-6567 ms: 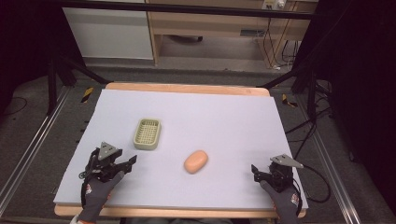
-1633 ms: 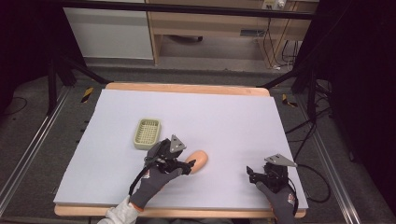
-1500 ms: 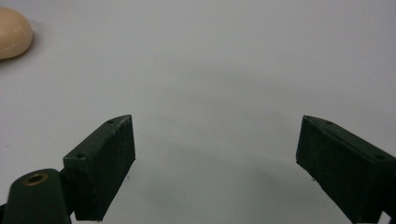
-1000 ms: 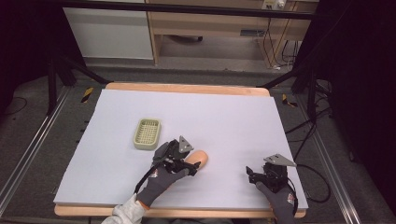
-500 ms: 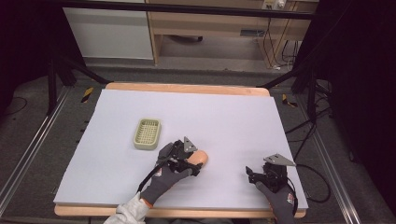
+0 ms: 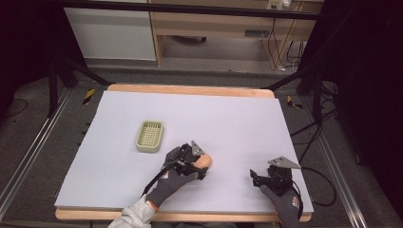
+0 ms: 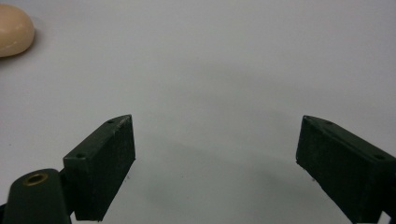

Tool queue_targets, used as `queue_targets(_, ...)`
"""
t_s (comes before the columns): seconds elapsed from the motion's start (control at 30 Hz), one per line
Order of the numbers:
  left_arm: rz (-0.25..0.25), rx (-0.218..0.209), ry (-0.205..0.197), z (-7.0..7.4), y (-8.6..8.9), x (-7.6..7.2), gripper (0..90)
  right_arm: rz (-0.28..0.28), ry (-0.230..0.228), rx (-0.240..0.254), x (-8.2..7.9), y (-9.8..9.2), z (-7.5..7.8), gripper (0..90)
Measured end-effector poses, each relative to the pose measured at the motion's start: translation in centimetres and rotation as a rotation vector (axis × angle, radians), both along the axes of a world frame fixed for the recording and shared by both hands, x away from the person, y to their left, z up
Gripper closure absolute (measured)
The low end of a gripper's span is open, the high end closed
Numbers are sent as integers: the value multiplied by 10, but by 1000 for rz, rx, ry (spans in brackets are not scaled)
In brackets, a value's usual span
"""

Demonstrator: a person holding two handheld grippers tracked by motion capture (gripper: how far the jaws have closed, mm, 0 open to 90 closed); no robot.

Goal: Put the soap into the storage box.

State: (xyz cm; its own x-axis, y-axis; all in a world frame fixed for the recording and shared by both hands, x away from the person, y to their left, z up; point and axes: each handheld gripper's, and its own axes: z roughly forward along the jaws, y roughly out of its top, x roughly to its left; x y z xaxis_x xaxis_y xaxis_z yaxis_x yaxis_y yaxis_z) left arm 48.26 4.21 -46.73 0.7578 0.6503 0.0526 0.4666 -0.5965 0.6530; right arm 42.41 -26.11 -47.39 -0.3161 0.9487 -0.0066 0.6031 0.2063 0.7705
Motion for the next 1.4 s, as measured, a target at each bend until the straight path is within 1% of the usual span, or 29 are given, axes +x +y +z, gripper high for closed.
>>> queue_targets(0.1, -2, 13, 4, -2, -1, 1, 237, 0, 1, -1, 0, 0, 0, 121)
queue_targets(0.2, 2, 12, 9, -4, -2, 1, 248, 0, 1, 1, 0, 0, 0, 121)
queue_targets(0.27, 0, 21, 14, -5, -3, 1, 258, 0, 1, -1, 0, 0, 0, 120)
queue_targets(0.4, -7, 8, 24, -5, -3, 2, 307, 0, 0, -1, 0, 0, 0, 121)
queue_targets(0.5, -6, 8, 28, -5, -3, 2, 310, 1, 2, -1, 0, 0, 0, 120)
queue_targets(0.63, -7, 21, 37, -4, -3, 3, 311, 1, 3, 0, 0, 0, 0, 120)
queue_targets(0.87, -10, 28, 38, -3, -4, 2, 314, 2, 3, 0, 0, 0, 0, 121)
queue_targets(0.93, -8, 24, 37, -3, -4, 2, 314, 1, 3, 1, 0, 0, 0, 121)
queue_targets(1.03, -18, 27, 42, -2, -3, 2, 315, 0, 3, 1, 0, 0, 0, 120)
queue_targets(1.27, -18, 9, 32, 3, -1, -1, 315, 0, 1, 0, 0, 0, 0, 120)
queue_targets(1.3, -26, 12, 28, 7, 0, -2, 316, 0, 1, 0, 0, 0, 0, 120)
queue_targets(1.33, -22, 2, 24, 9, 0, -3, 316, 0, 0, -2, 0, 0, 0, 120)
queue_targets(1.4, -26, -2, 21, 12, 2, -3, 316, -3, -2, -4, 0, 0, 0, 121)
